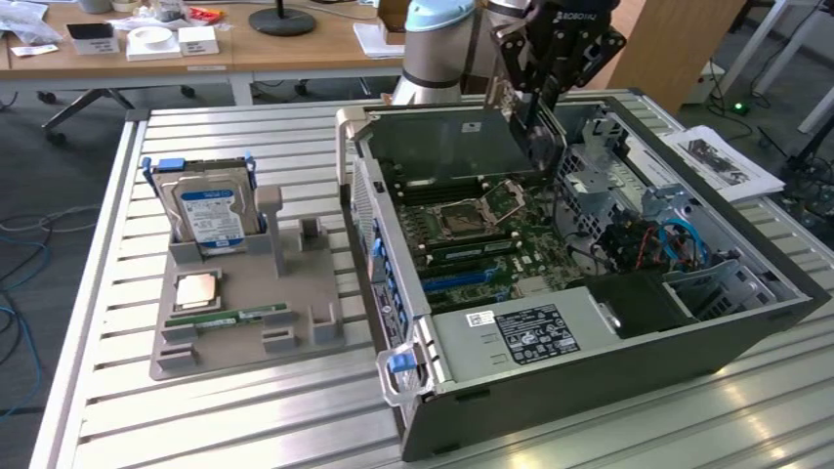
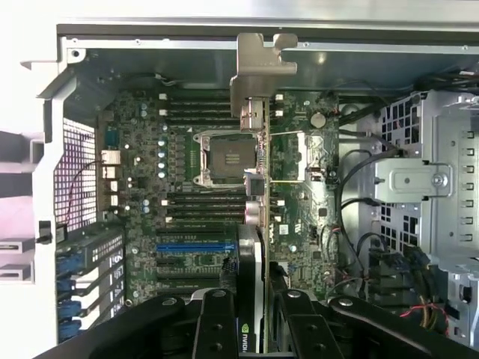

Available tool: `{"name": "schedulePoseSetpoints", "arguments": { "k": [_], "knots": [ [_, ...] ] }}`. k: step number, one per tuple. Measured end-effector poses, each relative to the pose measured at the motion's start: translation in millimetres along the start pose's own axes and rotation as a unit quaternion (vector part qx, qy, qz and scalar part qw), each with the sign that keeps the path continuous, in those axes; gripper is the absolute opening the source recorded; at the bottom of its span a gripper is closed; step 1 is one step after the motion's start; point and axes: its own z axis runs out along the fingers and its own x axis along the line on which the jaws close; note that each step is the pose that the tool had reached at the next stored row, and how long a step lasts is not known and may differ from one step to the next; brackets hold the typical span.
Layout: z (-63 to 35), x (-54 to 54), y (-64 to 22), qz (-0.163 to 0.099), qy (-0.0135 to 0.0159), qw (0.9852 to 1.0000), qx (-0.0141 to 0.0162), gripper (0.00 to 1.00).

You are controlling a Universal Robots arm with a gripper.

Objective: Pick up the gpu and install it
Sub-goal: 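Pick up the gpu and move the gpu toward the slot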

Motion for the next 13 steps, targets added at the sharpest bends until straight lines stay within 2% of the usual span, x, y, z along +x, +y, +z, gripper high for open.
{"name": "schedulePoseSetpoints", "arguments": {
  "k": [5,13],
  "knots": [
    [0.3,-6.7,0.8,0.0,0.0,1.0,0.0,0.27],
    [1.0,-30.6,2.3,0.0,0.0,1.0,0.0,0.27]
  ]
}}
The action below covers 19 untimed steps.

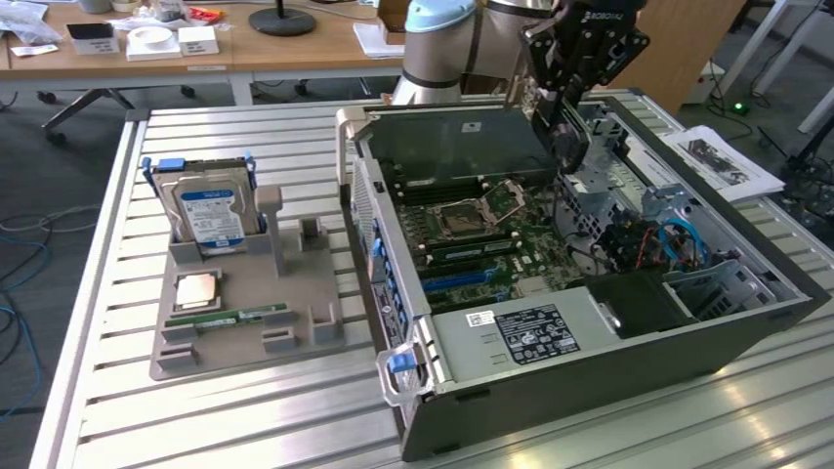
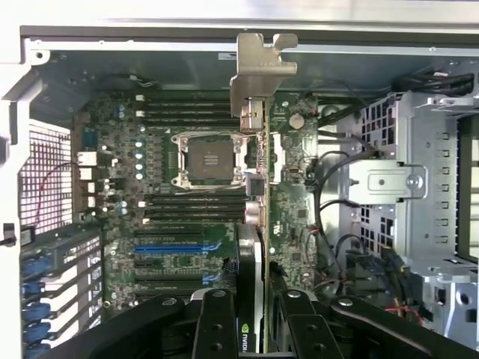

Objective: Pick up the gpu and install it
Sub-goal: 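Pick up the gpu and move the gpu toward the slot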

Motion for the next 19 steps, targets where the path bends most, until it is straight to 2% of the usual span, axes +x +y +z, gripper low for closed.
{"name": "schedulePoseSetpoints", "arguments": {
  "k": [19],
  "knots": [
    [1.4,-46.0,2.3,0.0,0.0,1.0,-0.0001,0.27]
  ]
}}
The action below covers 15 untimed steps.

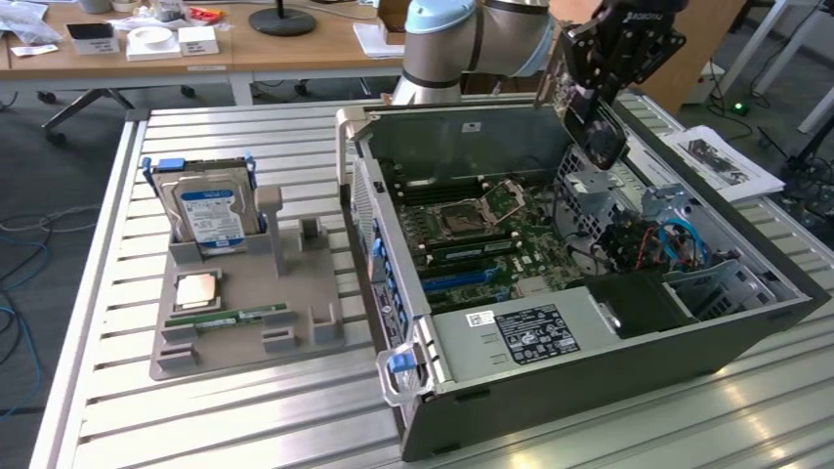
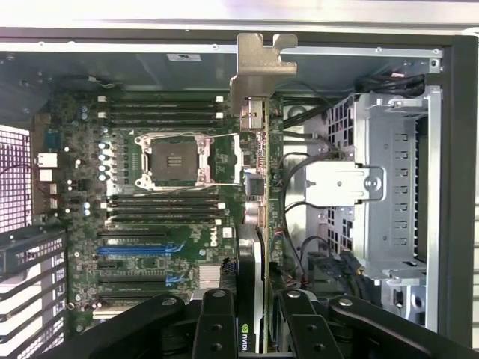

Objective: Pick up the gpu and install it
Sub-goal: 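Pick up the gpu and move the gpu toward the slot, then insert the gpu into the slot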

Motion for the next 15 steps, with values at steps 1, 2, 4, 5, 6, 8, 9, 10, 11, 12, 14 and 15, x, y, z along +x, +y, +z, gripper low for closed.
{"name": "schedulePoseSetpoints", "arguments": {
  "k": [1,2,4,5,6,8,9,10,11,12,14,15],
  "knots": [
    [0.1,-1.9,0.1,0.0,0.0,1.0,0.0,0.27],
    [0.1,-3.3,0.1,0.0,0.0,1.0,0.0,0.27],
    [0.1,-4.1,0.2,0.0,0.0,1.0,0.0,0.27],
    [0.1,-4.0,0.1,0.0,0.0,1.0,0.0,0.27],
    [0.1,-4.0,0.1,0.0,0.0,1.0,0.0,0.27],
    [0.1,-4.0,0.1,0.0,0.0,1.0,0.0,0.27],
    [0.1,-4.1,0.1,0.0,0.0,1.0,0.0,0.27],
    [0.1,-4.1,0.1,0.0,0.0,1.0,0.0,0.27],
    [0.1,-4.0,0.1,0.0,0.0,1.0,0.0,0.27],
    [0.1,-4.1,0.1,0.0,0.0,1.0,0.0,0.27],
    [0.1,-4.0,0.1,0.0,0.0,1.0,0.0,0.27],
    [0.1,-4.0,0.1,0.0,0.0,1.0,0.0,0.27]
  ]
}}
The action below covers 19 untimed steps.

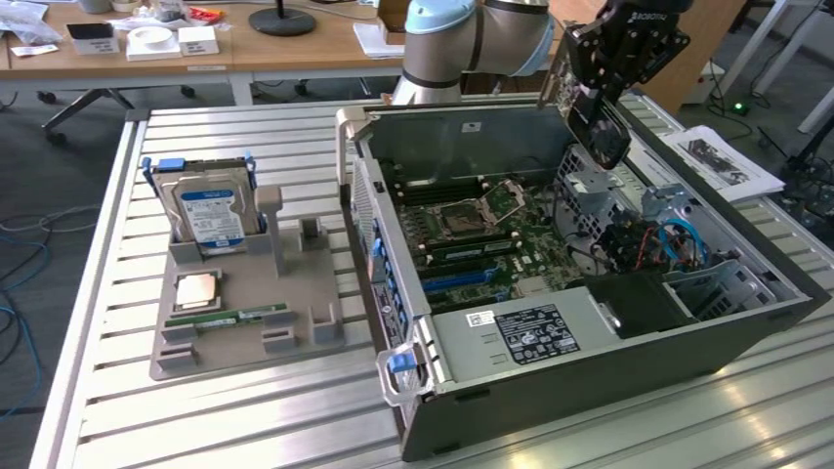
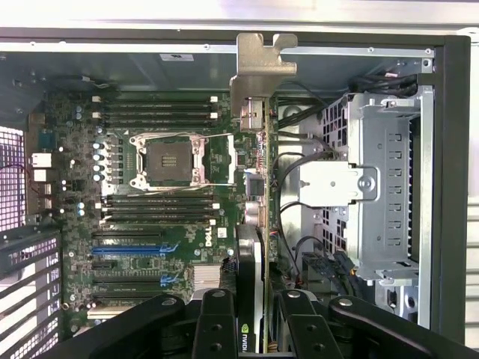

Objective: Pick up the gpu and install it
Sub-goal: 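Insert the gpu into the slot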

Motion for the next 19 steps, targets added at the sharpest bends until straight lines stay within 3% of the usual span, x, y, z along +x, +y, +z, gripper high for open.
{"name": "schedulePoseSetpoints", "arguments": {
  "k": [4,9,19],
  "knots": [
    [0.0,0.0,0.0,-0.007,0.0003,1.0,-0.0001,0.27],
    [0.1,0.0,0.0,-0.037,0.002,0.9993,-0.0009,0.27],
    [0.2,0.3,0.0,-0.09,0.0048,0.9959,-0.0023,0.27]
  ]
}}
